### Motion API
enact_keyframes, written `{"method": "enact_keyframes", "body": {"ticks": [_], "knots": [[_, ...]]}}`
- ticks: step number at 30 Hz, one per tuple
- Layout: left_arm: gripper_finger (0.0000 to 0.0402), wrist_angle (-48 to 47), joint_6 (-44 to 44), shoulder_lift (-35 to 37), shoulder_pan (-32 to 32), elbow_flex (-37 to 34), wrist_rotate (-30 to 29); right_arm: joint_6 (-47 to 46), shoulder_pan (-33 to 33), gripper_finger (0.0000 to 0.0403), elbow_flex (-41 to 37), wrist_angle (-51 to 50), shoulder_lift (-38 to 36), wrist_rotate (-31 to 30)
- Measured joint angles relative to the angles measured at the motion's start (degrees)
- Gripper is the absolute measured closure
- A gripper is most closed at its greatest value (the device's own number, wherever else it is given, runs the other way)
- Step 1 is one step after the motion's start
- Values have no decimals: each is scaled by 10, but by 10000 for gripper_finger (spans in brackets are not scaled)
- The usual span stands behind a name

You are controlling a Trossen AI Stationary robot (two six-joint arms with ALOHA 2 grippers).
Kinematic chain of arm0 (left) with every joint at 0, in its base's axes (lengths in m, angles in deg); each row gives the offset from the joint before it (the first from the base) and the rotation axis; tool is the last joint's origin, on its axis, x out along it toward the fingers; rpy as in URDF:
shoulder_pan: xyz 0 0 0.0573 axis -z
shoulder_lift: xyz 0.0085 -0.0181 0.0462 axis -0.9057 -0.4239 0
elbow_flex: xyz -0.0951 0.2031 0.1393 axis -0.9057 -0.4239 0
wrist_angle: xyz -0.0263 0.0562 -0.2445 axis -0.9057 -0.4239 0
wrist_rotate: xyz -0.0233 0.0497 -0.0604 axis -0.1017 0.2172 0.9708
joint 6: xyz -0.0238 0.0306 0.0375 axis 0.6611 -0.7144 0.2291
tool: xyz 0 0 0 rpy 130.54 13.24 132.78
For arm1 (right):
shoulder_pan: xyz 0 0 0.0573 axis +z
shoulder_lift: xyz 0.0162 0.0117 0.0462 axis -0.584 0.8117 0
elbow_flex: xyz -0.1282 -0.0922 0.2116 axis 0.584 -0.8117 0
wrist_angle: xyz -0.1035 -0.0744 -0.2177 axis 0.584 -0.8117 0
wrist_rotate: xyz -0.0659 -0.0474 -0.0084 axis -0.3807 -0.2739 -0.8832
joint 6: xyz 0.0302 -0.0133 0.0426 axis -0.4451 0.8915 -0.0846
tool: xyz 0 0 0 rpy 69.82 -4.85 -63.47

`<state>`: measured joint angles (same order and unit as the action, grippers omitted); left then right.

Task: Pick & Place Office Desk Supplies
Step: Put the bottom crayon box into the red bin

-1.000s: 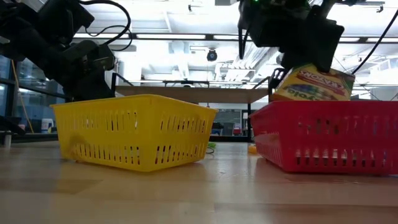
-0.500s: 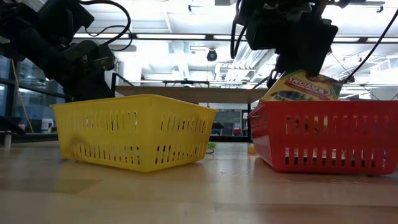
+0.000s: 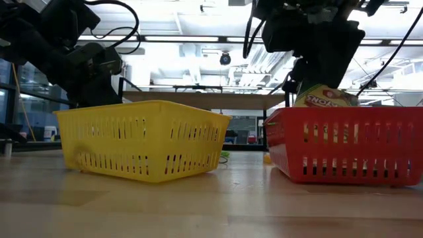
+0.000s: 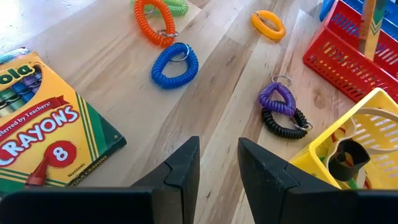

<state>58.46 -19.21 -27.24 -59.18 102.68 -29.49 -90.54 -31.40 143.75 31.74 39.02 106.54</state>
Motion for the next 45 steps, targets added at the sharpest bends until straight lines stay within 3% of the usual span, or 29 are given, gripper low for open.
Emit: {"method": "enact_keyframes", "body": {"ticks": [11,22,37,45], "knots": [[297,0,0,0,0,0,0,-26,25,275,0,54,0,4],[297,0,0,0,0,0,0,-25,35,275,0,54,0,-86],[297,0,0,0,0,0,0,-29,15,275,0,24,-3,-3],[297,0,0,0,0,0,0,-26,10,275,8,20,-3,-29]]}}
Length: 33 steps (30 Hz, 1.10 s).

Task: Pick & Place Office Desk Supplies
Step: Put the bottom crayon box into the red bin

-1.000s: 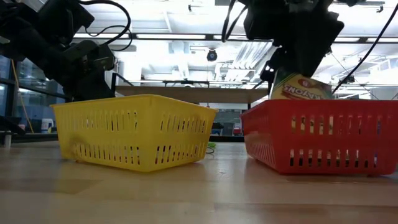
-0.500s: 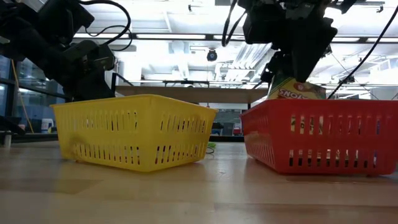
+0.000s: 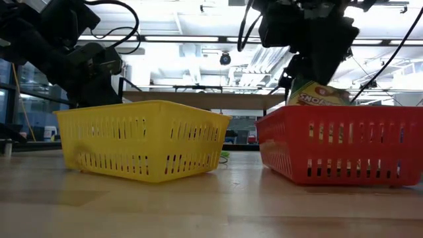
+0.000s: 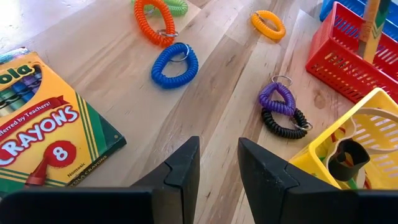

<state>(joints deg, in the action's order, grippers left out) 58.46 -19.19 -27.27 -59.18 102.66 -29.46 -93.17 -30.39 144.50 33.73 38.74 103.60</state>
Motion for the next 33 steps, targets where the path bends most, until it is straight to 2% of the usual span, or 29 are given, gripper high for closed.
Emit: {"method": "enact_keyframes", "body": {"ticks": [3,15,21,25,29,33], "knots": [[297,0,0,0,0,0,0,-1,0,275,13,-9,0,-18],[297,0,0,0,0,0,0,-2,26,275,36,-24,0,-3],[297,0,0,0,0,0,0,-1,25,275,36,-25,0,-48],[297,1,0,0,0,0,0,-5,25,275,36,-25,0,-10],[297,1,0,0,0,0,0,-6,25,275,36,-28,-3,-39],[297,6,0,0,0,0,0,-12,25,275,37,-31,-10,-41]]}}
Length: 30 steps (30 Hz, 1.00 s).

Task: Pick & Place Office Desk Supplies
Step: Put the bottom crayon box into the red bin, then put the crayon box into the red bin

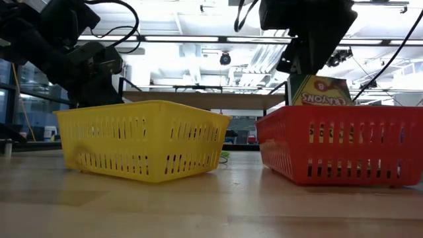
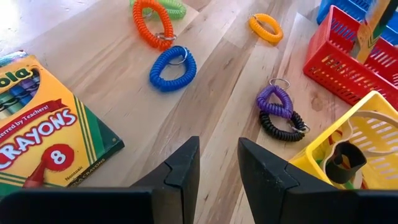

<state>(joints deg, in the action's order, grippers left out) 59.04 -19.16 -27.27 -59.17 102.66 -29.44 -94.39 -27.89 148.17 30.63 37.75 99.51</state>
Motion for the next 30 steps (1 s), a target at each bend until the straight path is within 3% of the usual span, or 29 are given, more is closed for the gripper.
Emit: {"method": "enact_keyframes", "body": {"ticks": [25,30], "knots": [[297,-1,0,0,0,0,0,-2,0,275,0,6,-4,8],[297,-1,0,0,0,0,0,-2,0,275,-1,24,-4,-16]]}}
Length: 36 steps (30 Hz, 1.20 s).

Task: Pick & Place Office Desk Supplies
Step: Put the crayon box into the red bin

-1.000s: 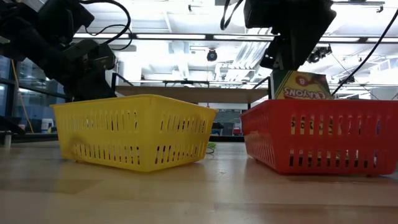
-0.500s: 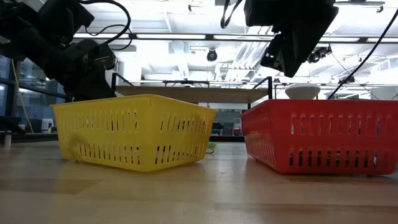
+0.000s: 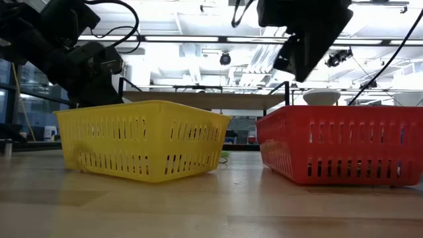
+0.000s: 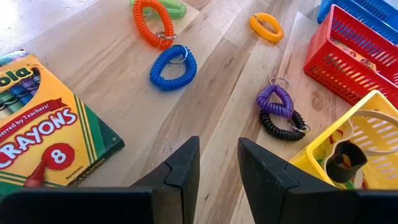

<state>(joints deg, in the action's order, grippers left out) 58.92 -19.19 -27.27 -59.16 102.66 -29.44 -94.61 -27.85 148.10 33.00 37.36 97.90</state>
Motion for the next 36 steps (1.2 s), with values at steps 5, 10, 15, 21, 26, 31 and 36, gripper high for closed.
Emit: {"method": "enact_keyframes", "body": {"ticks": [5,10,15,21,26,31,36], "knots": [[297,-1,-1,0,0,0,0,0,0,275,0,46,0,-32],[297,-3,-17,0,0,0,0,2,0,275,0,105,0,-64],[297,-27,-17,0,0,0,-25,3,0,275,0,161,0,-68],[297,-67,-1,0,4,3,-70,14,0,275,0,195,0,-68],[297,-84,3,0,30,25,-152,41,0,275,0,195,0,-69],[297,-114,20,0,65,52,-252,47,0,275,0,195,0,-77],[301,-162,70,-17,83,61,-309,48,0,275,0,195,0,-79]]}}
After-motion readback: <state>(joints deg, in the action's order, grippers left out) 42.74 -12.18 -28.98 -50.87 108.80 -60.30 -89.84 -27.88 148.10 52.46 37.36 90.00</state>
